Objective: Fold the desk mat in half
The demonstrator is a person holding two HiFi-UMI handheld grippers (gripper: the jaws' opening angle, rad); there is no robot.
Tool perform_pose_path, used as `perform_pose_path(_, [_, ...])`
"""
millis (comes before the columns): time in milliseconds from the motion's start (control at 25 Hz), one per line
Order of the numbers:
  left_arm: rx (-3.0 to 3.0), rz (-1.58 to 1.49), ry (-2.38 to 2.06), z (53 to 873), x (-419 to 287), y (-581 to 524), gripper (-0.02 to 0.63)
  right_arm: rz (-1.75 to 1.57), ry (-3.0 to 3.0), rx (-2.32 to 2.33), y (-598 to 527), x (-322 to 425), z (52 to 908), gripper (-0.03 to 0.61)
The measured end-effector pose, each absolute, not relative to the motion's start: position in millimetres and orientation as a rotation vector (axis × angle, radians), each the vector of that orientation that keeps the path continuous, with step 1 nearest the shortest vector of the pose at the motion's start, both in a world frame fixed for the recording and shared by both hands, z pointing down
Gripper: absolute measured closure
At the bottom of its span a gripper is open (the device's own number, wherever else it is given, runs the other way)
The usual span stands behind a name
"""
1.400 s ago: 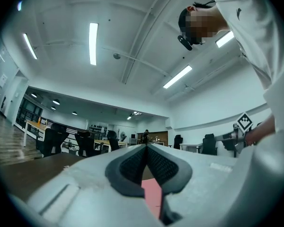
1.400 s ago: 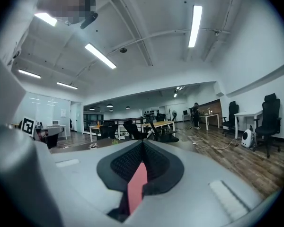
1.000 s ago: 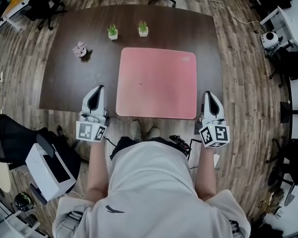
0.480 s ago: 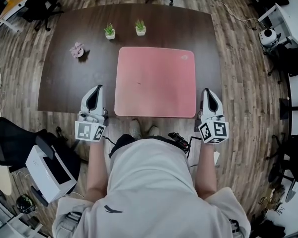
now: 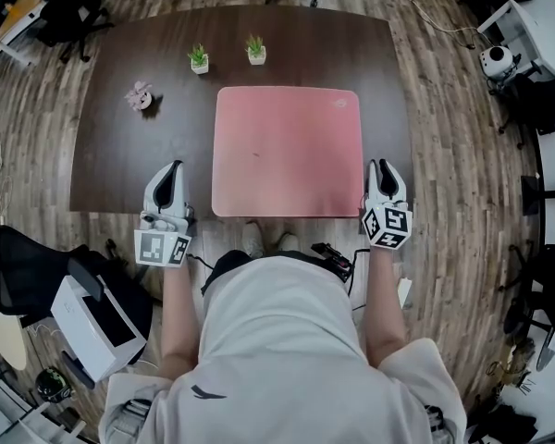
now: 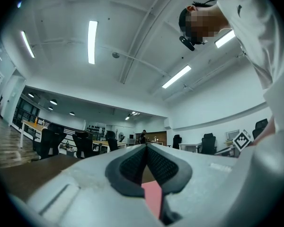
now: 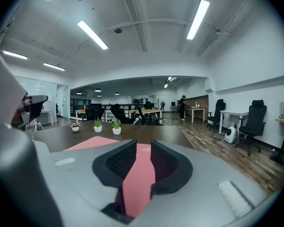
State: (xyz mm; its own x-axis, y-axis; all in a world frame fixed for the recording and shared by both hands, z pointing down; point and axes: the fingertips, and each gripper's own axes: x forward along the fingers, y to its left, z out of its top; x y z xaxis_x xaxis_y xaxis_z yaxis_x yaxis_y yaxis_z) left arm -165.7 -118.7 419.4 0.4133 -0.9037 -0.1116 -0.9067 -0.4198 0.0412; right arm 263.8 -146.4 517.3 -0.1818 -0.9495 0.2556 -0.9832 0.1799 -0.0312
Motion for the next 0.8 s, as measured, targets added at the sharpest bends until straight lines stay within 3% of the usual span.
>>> perform_pose_path(480, [-2.601, 0.181, 1.708, 422, -176, -116, 0.609, 0.524, -1.999, 1.641, -101, 266, 665, 0.421])
perform_pose_path(800, [-2.599, 0.175, 1.714, 423, -175, -117, 0.609, 0.583, -1.927, 1.595, -97, 264, 681, 0.384])
